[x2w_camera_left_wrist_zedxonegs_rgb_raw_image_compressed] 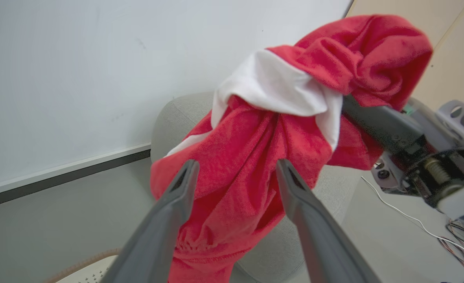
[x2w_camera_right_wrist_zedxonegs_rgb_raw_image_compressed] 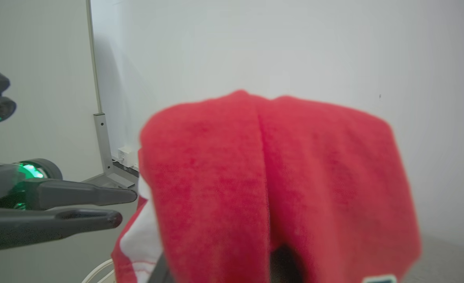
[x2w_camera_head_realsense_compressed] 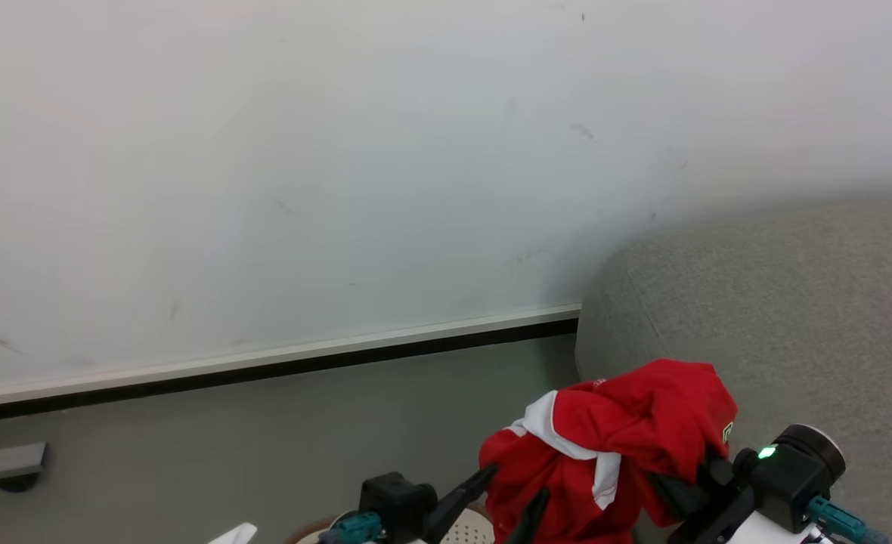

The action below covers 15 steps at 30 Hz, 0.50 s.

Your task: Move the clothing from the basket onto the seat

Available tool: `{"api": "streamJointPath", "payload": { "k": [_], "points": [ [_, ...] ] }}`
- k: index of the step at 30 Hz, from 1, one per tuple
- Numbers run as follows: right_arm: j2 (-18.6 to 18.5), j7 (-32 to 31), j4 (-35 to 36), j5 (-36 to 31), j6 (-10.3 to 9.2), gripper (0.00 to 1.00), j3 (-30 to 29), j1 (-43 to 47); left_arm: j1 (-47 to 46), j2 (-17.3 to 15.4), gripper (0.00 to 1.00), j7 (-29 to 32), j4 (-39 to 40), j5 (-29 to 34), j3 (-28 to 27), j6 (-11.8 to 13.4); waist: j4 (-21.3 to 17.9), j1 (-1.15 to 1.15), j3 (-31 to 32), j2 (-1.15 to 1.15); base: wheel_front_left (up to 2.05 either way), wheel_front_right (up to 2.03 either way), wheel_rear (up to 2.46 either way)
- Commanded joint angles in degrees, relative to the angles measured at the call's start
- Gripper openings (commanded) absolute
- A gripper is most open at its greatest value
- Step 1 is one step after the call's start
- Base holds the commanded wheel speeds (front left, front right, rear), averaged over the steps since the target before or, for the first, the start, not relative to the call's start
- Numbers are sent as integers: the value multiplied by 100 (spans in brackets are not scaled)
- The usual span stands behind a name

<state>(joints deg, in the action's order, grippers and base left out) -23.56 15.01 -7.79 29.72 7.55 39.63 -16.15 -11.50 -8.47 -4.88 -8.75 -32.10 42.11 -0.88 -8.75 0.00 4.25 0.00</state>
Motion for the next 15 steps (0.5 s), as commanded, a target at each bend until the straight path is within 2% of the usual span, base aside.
{"api": "streamJointPath", "payload": {
  "k": [1,15],
  "points": [
    [-78,24,89,-65,-12,0,-76,-73,-65,-4,100,-46,-29,68,-4,22,-90,0,-21,0,0,0,0],
    [-333,24,456,-120,-12,0,-335,-254,-208,70,100,-198,-146,61,31,-6,-832,0,-99,0,0,0,0]
  ]
}}
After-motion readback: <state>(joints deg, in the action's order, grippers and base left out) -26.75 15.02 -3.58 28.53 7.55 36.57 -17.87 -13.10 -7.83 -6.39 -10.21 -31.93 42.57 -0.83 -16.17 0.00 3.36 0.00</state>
